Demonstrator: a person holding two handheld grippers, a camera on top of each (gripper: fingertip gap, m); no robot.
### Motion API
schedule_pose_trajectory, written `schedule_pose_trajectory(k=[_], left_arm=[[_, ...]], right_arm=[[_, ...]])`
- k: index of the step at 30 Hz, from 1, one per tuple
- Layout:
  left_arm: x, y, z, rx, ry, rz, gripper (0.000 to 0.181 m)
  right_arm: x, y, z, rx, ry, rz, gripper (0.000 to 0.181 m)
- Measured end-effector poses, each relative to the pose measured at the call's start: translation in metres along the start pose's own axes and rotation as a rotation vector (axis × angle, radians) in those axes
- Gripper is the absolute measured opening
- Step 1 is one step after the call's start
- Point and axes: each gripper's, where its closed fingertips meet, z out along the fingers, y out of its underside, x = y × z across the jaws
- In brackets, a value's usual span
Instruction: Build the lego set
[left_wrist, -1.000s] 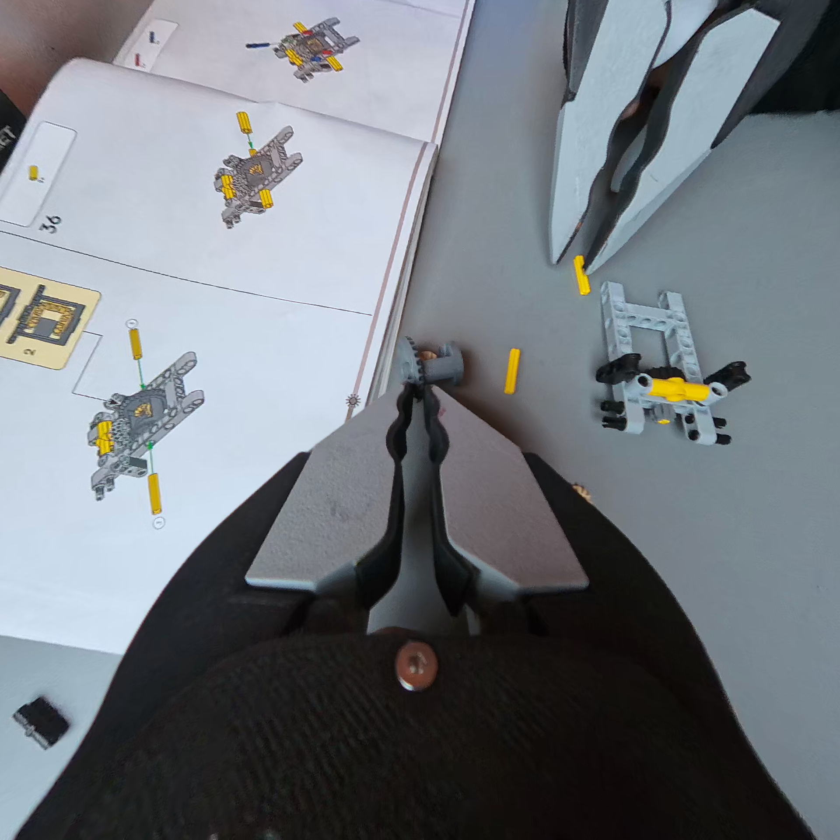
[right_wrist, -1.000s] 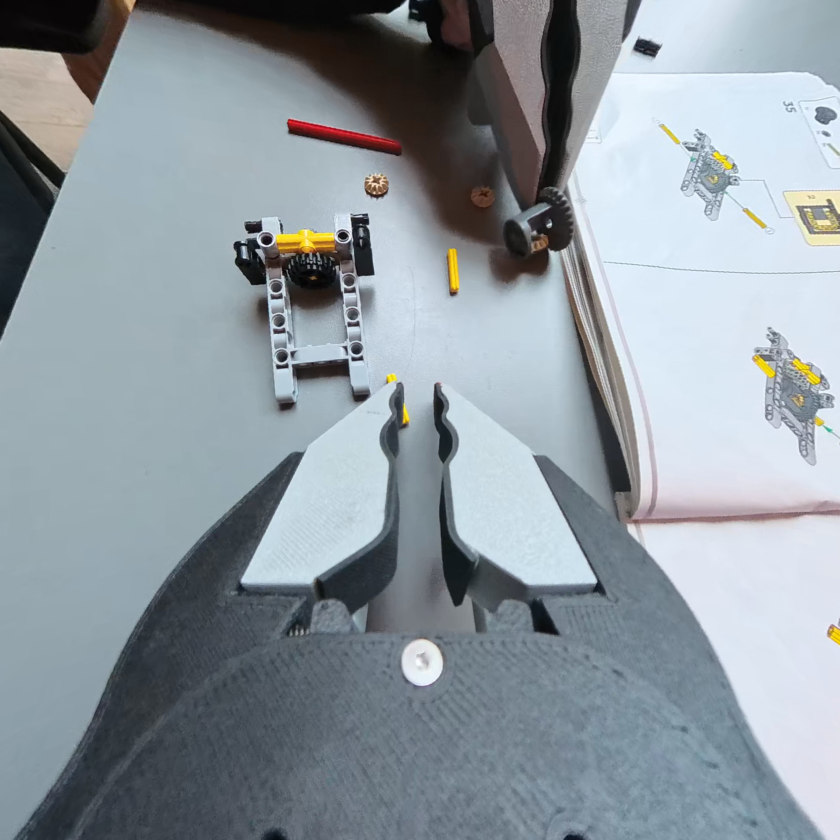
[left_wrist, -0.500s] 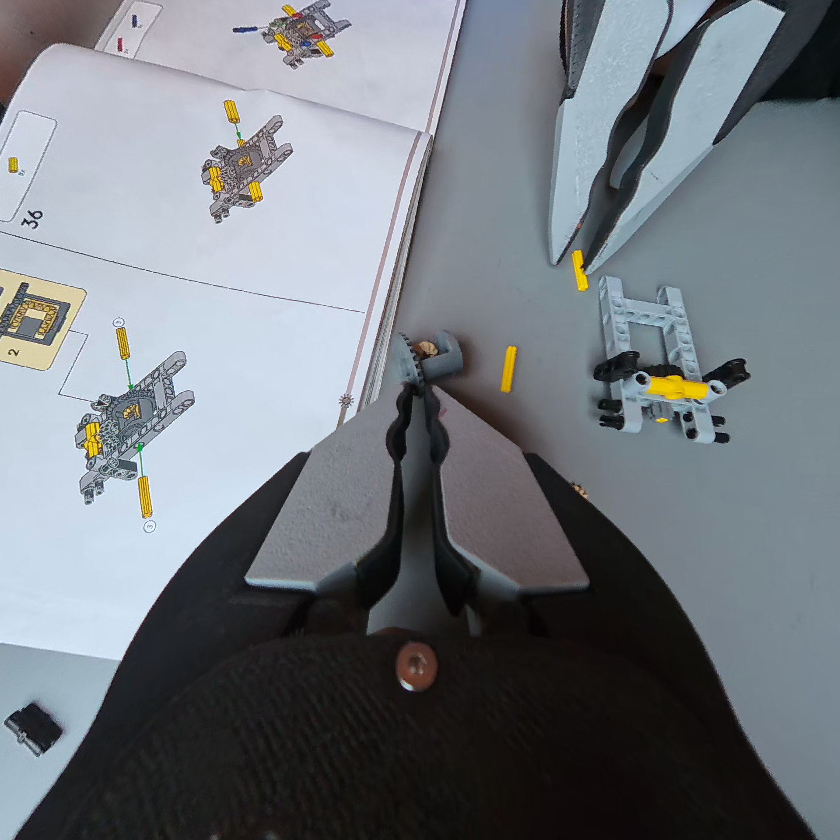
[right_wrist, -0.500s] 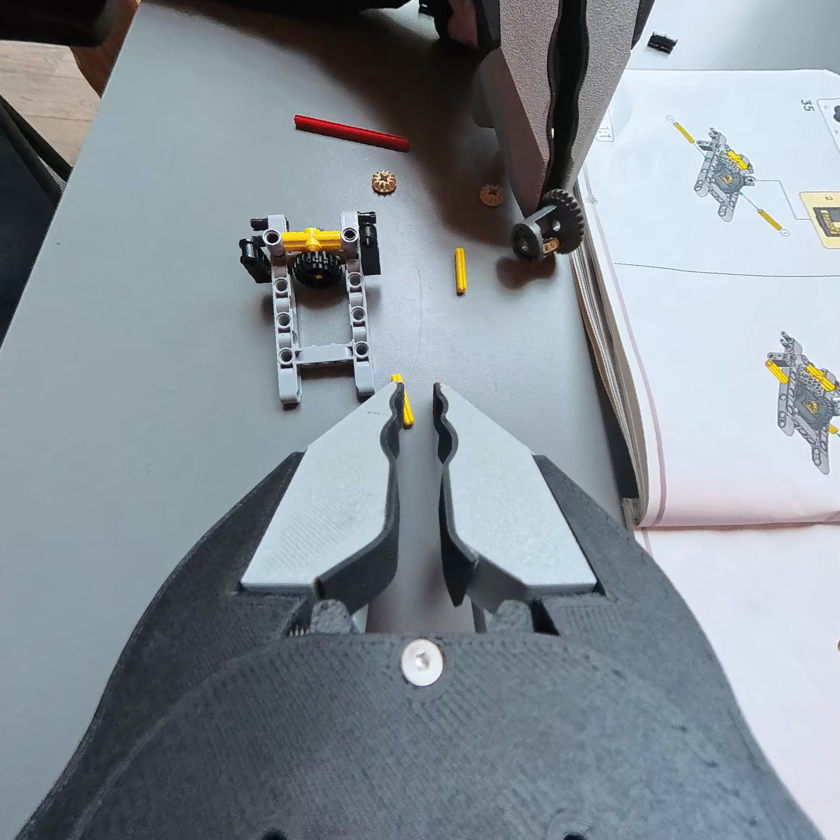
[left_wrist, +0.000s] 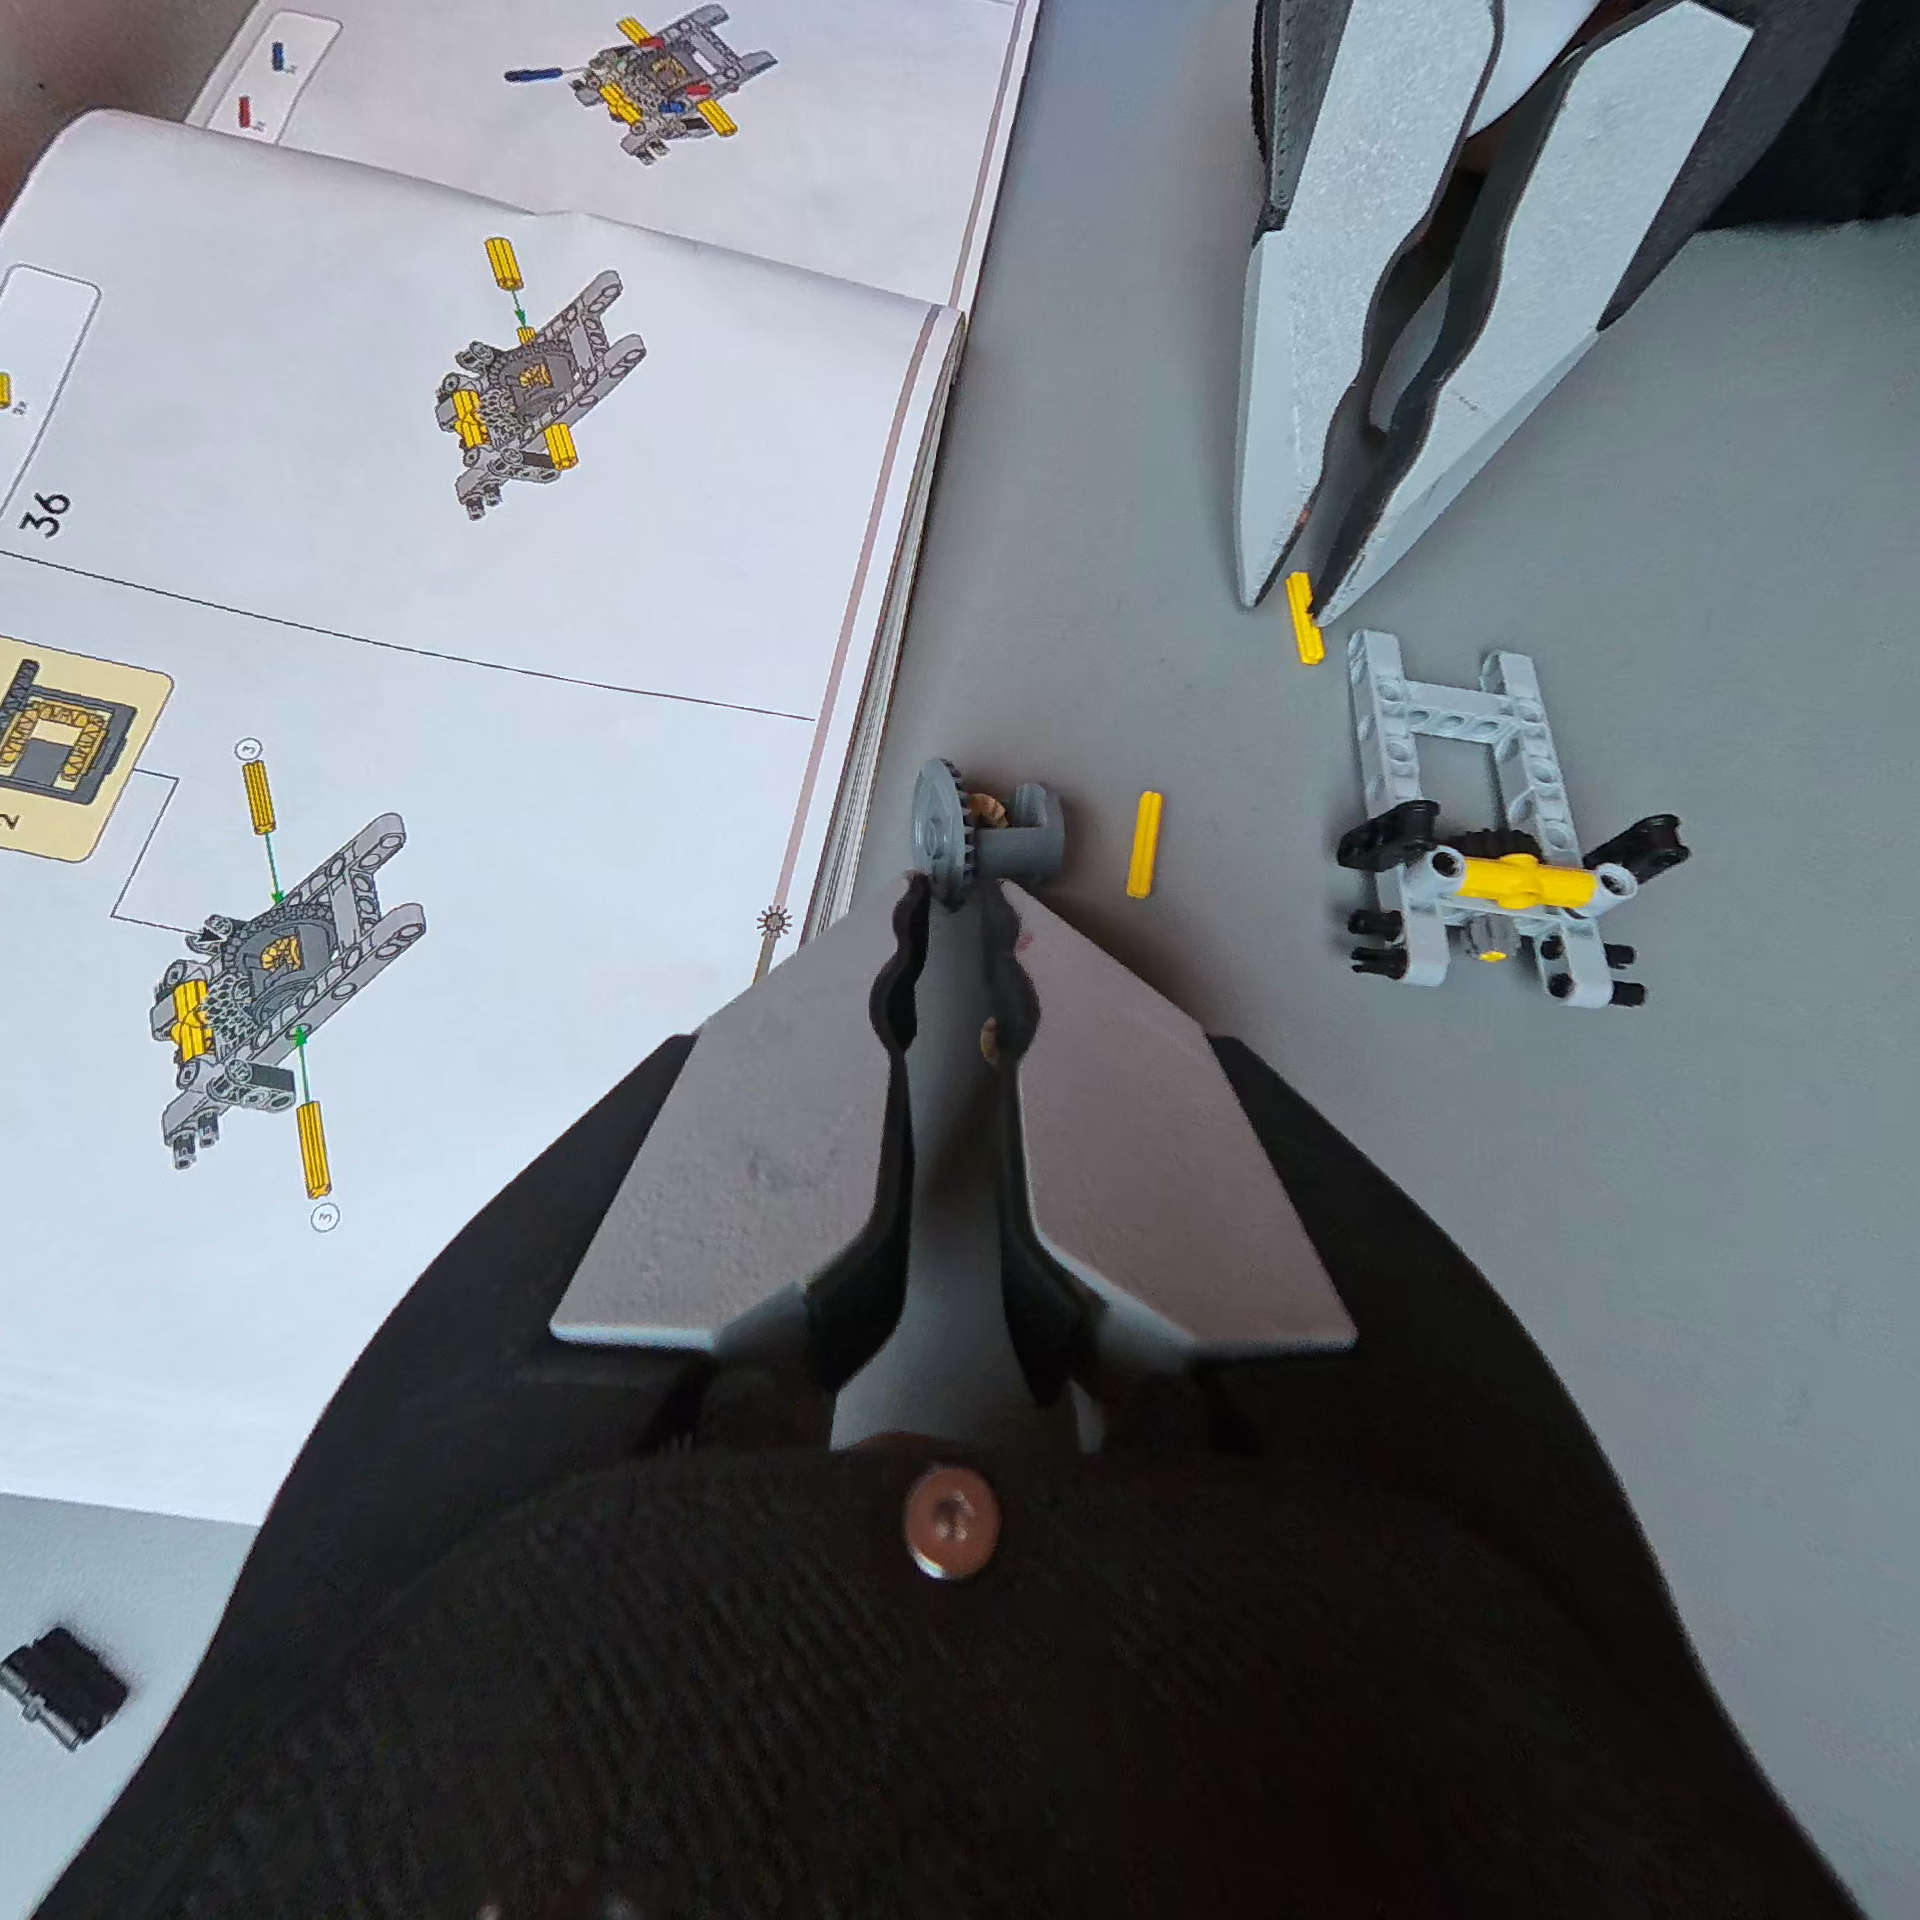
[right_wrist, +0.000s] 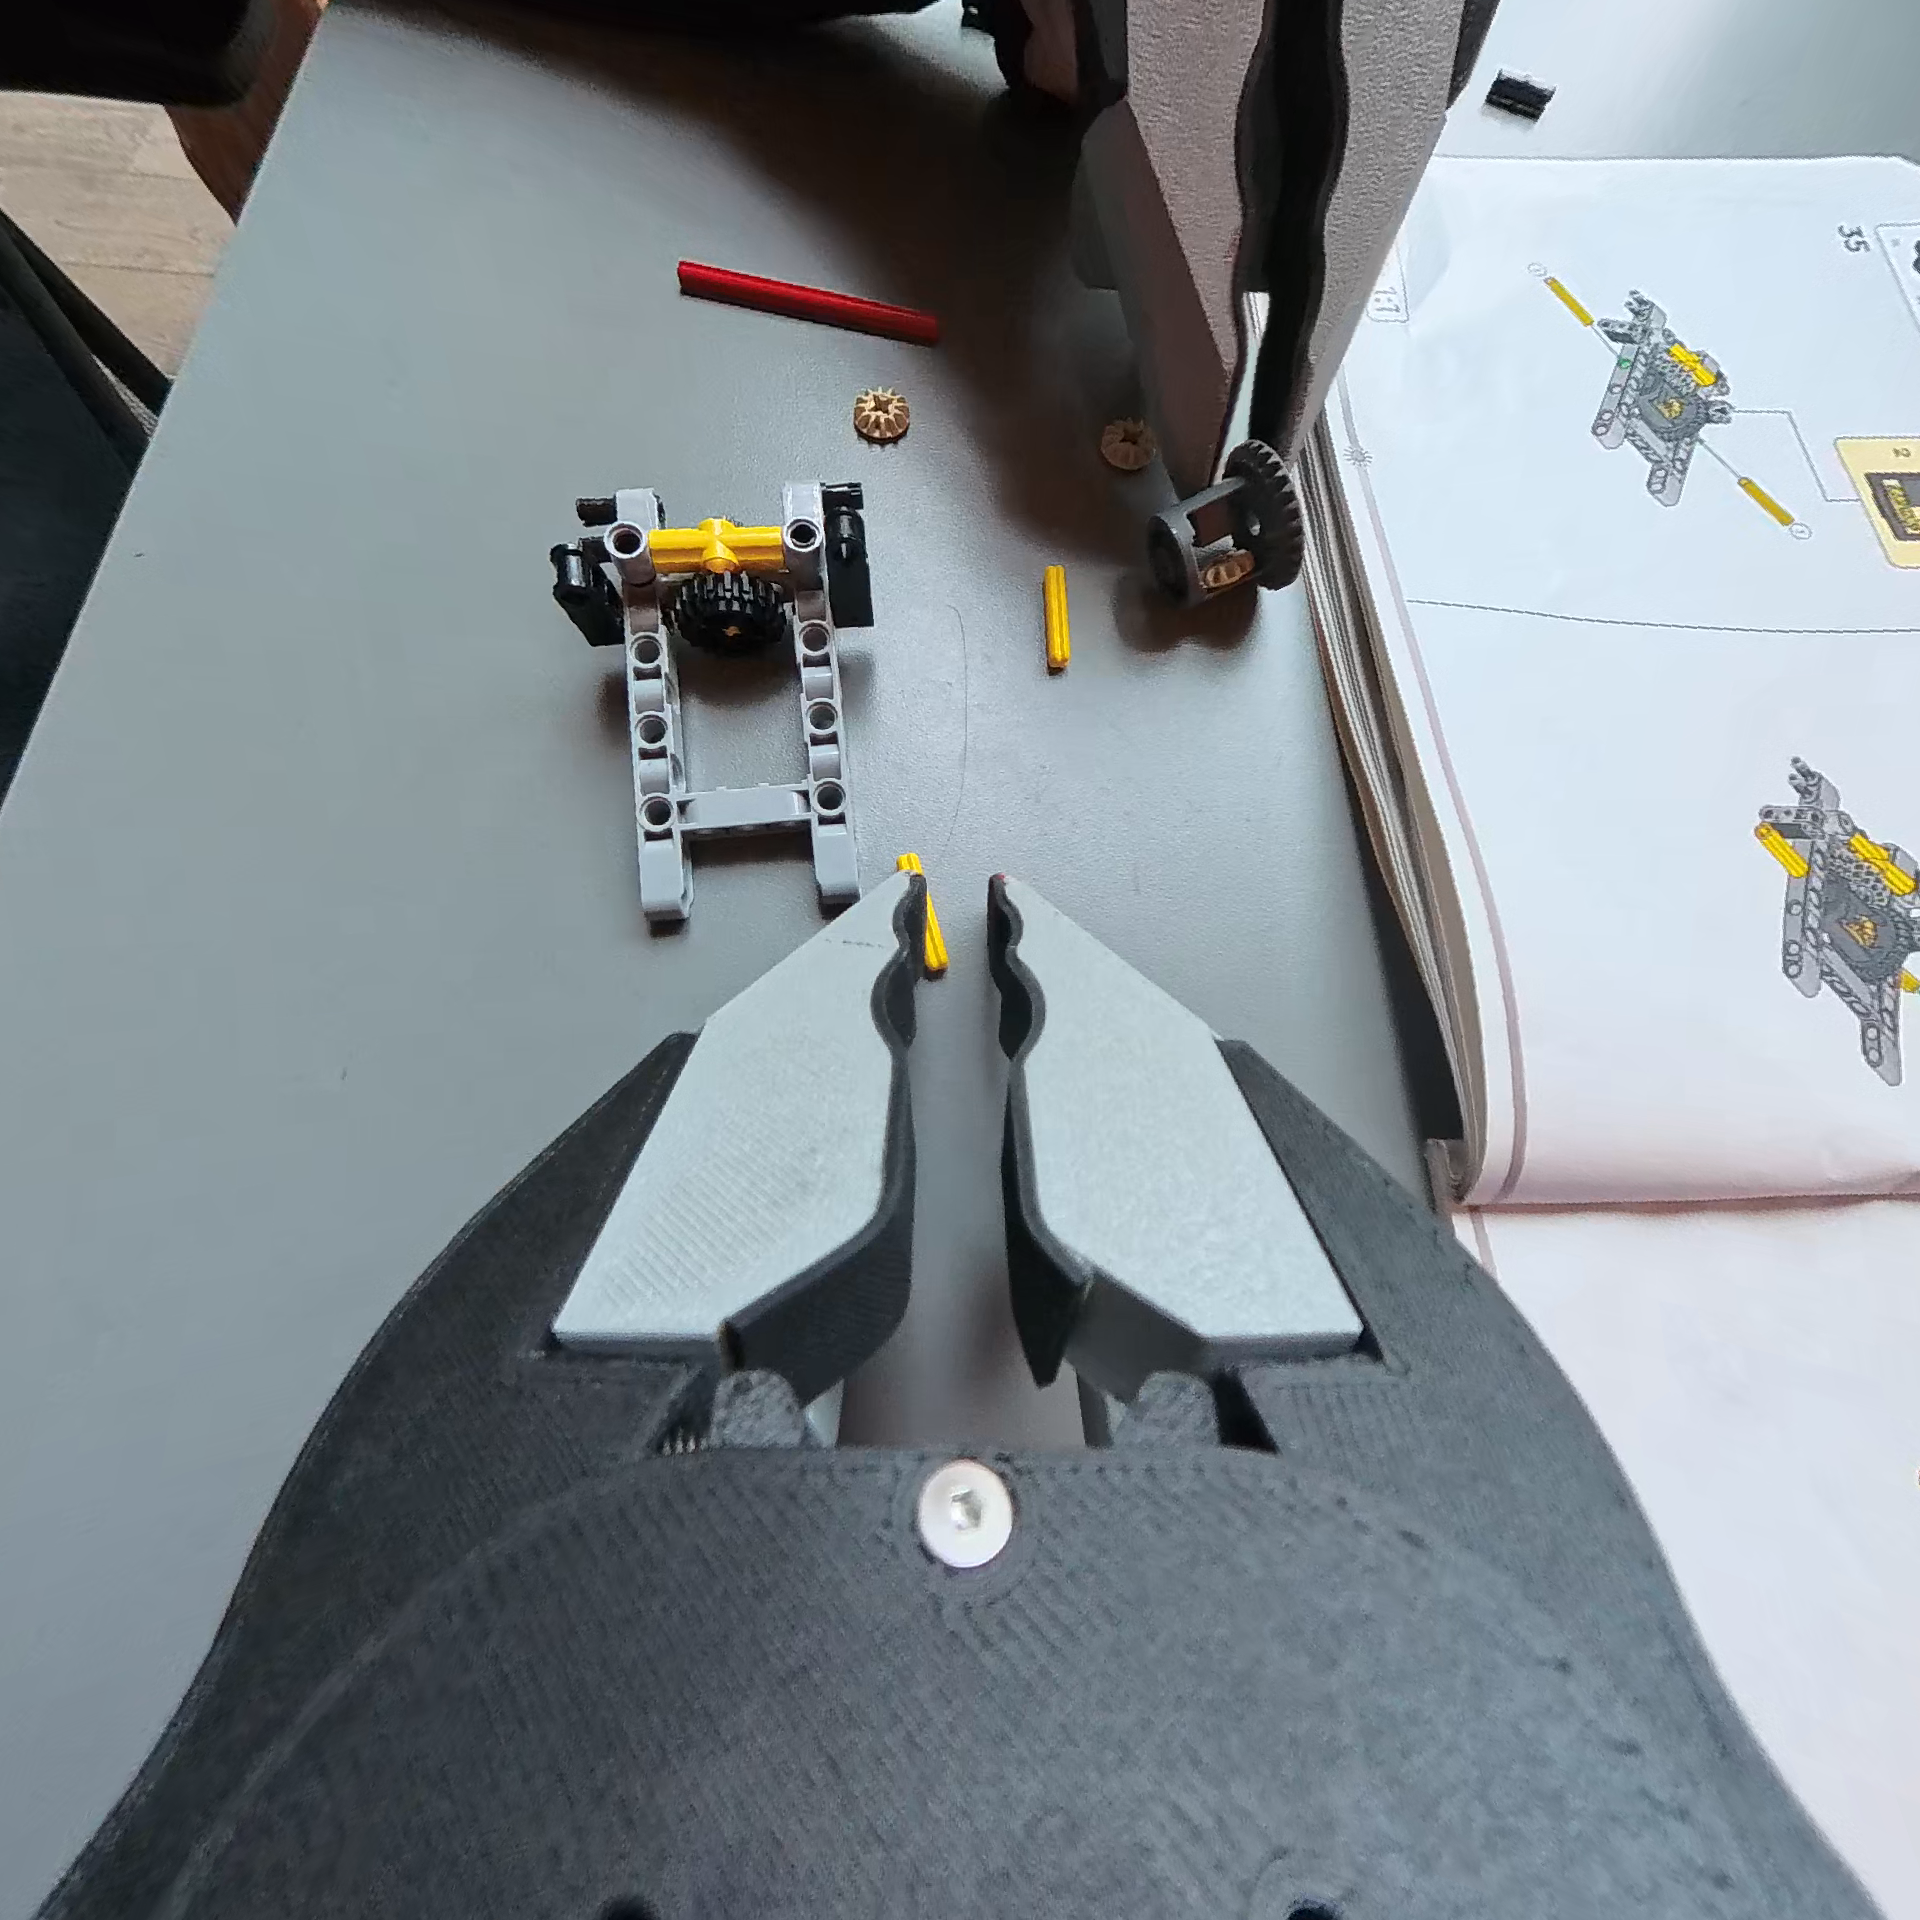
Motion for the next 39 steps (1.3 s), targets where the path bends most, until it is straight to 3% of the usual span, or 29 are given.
schedule_pose_trajectory(k=[21,28,32,39], left_arm=[[0.002,-0.006,-0.006,0.037,0.027,-0.012,0.026],[-0.001,-0.024,-0.033,0.128,-0.020,0.002,0.032],[0.024,-0.031,-0.054,0.087,-0.016,0.017,0.033],[0.109,-0.022,-0.032,-0.022,0.042,-0.063,0.027]], right_arm=[[0.001,0.002,-0.002,-0.004,0.008,-0.006,0.008],[0.004,0.001,-0.010,0.015,0.017,-0.001,0.009],[-0.007,-0.009,-0.018,0.069,-0.039,-0.001,0.008],[-0.028,0.001,-0.010,-0.016,-0.110,-0.005,0.011]])
